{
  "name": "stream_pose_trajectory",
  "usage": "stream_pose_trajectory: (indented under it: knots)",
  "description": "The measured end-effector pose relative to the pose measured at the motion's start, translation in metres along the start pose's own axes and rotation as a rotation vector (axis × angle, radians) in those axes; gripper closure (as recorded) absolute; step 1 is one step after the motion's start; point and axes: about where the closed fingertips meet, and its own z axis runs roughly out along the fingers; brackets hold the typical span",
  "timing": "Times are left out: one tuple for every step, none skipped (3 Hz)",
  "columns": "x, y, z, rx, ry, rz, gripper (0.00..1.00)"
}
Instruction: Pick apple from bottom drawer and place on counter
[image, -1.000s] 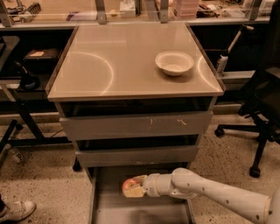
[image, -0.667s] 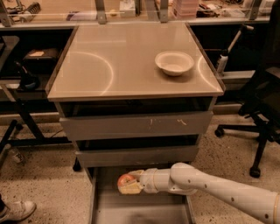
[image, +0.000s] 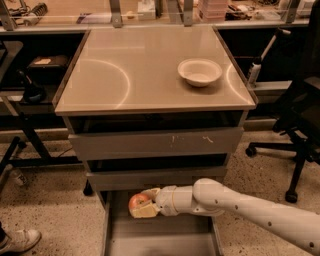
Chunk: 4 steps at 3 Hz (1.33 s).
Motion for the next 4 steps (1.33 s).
stream_pose_trajectory:
  knots:
    - [-0.025,0.016,-0.018,-0.022,-0.035,-0.005,1.0]
    - [-0.063,0.04,-0.045,-0.033,-0.059,-0.05,1.0]
    - [-0.105,0.061,-0.07,-0.038,-0.064,-0.125,1.0]
    - [-0.105,0.061,-0.07,-0.038,-0.064,-0.125,1.0]
